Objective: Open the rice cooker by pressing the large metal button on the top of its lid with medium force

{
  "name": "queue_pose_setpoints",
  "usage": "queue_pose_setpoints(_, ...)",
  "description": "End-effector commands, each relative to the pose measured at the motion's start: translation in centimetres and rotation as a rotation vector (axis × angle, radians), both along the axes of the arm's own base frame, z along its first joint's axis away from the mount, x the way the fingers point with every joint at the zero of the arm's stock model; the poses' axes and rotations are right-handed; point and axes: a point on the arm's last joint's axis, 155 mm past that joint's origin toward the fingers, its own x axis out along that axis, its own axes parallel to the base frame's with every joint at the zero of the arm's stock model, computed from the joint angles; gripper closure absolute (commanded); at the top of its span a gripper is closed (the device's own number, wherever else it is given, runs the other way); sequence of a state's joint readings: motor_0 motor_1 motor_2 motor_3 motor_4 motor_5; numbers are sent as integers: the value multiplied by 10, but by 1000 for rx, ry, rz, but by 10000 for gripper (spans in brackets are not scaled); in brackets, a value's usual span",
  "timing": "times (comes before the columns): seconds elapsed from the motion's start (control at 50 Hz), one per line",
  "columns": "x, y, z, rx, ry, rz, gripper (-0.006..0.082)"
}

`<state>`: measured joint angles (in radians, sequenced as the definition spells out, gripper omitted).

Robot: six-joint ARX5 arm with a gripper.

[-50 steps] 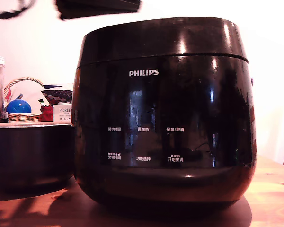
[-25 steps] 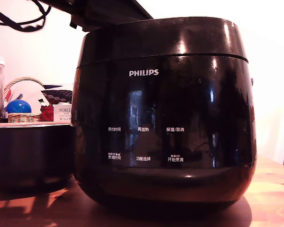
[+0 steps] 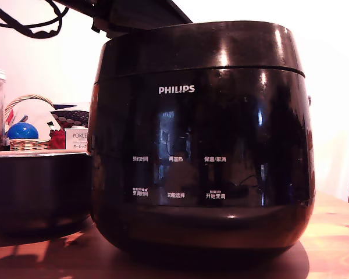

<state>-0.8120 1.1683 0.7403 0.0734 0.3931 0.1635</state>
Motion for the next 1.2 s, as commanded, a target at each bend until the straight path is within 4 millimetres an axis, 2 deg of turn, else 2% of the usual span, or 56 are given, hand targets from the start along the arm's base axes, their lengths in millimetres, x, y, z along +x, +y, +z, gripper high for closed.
queue_pose_setpoints(0.0,-5,7,-47,120,67,-2,791)
queue_pose_setpoints(0.46,-9,17,-91,261,156,8,791)
queue_pose_setpoints(0.6,-10,21,-99,289,175,15,791)
queue_pose_setpoints(0.7,-9,20,-97,282,169,16,791)
queue_pose_setpoints(0.86,-8,13,-77,212,129,2,791)
queue_pose_setpoints(1.02,0,6,-32,64,71,38,791)
queue_pose_setpoints(1.18,15,10,4,-43,2,105,791)
